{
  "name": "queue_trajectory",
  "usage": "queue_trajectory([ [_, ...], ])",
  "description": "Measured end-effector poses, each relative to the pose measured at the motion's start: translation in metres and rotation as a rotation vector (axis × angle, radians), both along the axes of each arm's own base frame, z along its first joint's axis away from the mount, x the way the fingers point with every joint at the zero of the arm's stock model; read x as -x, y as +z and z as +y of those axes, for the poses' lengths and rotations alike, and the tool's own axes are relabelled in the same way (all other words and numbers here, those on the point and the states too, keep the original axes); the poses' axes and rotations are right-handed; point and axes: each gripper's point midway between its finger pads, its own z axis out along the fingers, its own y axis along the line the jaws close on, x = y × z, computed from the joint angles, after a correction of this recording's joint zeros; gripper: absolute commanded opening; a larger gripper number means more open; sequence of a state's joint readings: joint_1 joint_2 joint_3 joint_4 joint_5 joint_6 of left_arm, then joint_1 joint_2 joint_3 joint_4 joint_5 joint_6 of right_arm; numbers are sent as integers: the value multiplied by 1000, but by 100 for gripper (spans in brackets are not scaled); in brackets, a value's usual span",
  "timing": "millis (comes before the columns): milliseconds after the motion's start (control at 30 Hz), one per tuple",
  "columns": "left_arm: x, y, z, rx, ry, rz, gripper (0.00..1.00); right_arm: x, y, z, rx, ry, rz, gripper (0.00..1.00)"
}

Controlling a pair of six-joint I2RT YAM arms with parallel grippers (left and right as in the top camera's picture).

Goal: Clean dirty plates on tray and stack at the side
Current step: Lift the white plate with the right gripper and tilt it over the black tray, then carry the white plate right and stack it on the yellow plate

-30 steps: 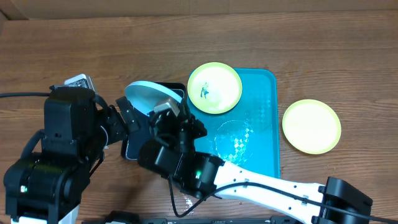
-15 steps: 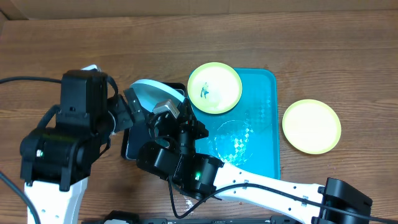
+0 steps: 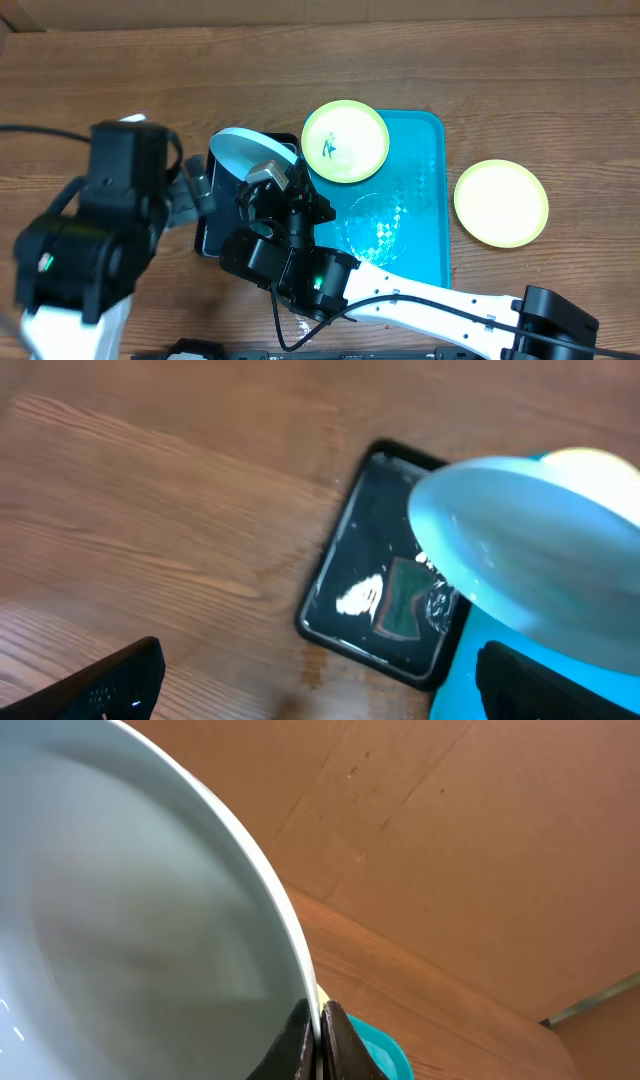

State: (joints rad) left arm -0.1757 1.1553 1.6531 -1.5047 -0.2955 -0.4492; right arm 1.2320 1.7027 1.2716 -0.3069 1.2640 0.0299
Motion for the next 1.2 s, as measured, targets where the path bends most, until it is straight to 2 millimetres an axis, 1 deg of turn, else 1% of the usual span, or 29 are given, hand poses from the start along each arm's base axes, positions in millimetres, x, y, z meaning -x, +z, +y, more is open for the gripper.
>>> queue_trajectory([
  [67,12,15,8,-11,27,-56,100,0,0,0,1,0,0,4],
  [100,23,23,14,-21,50,-91,100,0,0,0,0,0,0,4],
  [233,58,44,36,-55,144,-200,100,0,0,0,0,0,0,4],
  [333,72,55,45,-67,184,-262,100,0,0,0,-1,0,0,4],
  [467,75,58,49,-81,202,-274,100,0,0,0,0,0,0,4],
  [833,73,57,49,-76,210,-270,100,0,1,0,-2,-1,-2,4],
  [1100,73,57,49,-76,210,-270,100,-5,18,9,-92,-2,-55,4],
  [1200,73,57,49,-77,210,-271,100,-6,19,8,-98,-3,-58,4],
])
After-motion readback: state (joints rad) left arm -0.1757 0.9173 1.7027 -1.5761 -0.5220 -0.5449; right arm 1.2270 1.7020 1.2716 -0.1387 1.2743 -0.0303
